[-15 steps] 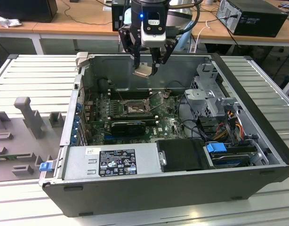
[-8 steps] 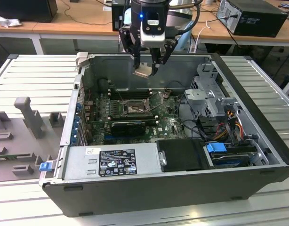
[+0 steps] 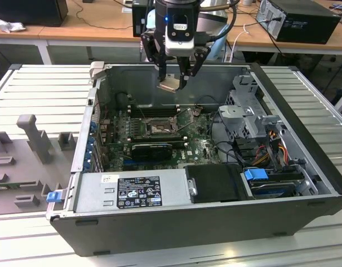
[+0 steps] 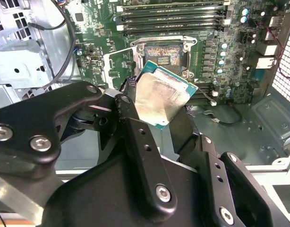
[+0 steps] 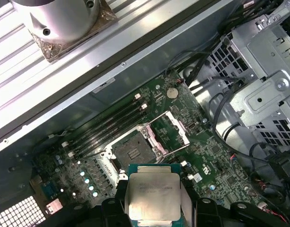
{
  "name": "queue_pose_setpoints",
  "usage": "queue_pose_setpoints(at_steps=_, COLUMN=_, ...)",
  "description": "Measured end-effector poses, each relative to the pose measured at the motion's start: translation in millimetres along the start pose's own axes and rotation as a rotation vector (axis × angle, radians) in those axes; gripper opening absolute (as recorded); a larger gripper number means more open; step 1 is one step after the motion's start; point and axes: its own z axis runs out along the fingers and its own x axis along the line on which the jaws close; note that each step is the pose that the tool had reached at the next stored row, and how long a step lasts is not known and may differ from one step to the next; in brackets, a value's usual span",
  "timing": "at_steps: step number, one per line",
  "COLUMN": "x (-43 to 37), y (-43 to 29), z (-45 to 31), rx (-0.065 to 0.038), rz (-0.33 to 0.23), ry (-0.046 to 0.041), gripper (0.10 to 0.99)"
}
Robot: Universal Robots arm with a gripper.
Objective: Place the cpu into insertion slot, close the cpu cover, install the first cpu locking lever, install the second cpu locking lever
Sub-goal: 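Place the cpu into insertion slot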
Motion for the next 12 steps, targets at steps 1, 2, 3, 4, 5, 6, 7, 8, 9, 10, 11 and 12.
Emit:
queue_pose_setpoints(at_steps=1, x=0.0, y=0.0, z=0.1, rx=0.0, rz=0.003, ry=-0.0002, gripper=0.529)
queue_pose_setpoints(at_steps=2, x=0.0, y=0.0, z=0.1, rx=0.0, rz=0.006, ry=-0.0005, gripper=0.529)
queue_pose_setpoints(at_steps=3, x=0.0, y=0.0, z=0.1, rx=0.0, rz=0.008, ry=-0.0007, gripper=0.529)
queue_pose_setpoints(at_steps=4, x=0.0, y=0.0, z=0.2, rx=0.0, rz=0.011, ry=-0.001, gripper=0.529)
queue_pose_setpoints(at_steps=5, x=0.0, y=0.0, z=0.2, rx=0.0, rz=0.013, ry=-0.0012, gripper=0.529)
queue_pose_setpoints(at_steps=6, x=0.0, y=0.0, z=0.2, rx=0.0, rz=0.015, ry=-0.0013, gripper=0.529)
queue_pose_setpoints(at_steps=7, x=0.0, y=0.0, z=0.3, rx=0.0, rz=0.016, ry=-0.0014, gripper=0.529)
queue_pose_setpoints(at_steps=8, x=0.0, y=0.0, z=0.3, rx=0.0, rz=0.018, ry=-0.0016, gripper=0.529)
queue_pose_setpoints(at_steps=9, x=0.0, y=0.0, z=0.3, rx=0.0, rz=0.02, ry=-0.0017, gripper=0.529)
queue_pose_setpoints(at_steps=10, x=0.0, y=0.0, z=0.4, rx=0.0, rz=0.021, ry=-0.0018, gripper=0.529)
queue_pose_setpoints(at_steps=11, x=0.0, y=0.0, z=0.4, rx=0.0, rz=0.024, ry=-0.0021, gripper=0.529)
queue_pose_setpoints(at_steps=12, x=0.0, y=0.0, z=0.4, rx=-0.001, rz=0.025, ry=-0.0022, gripper=0.529)
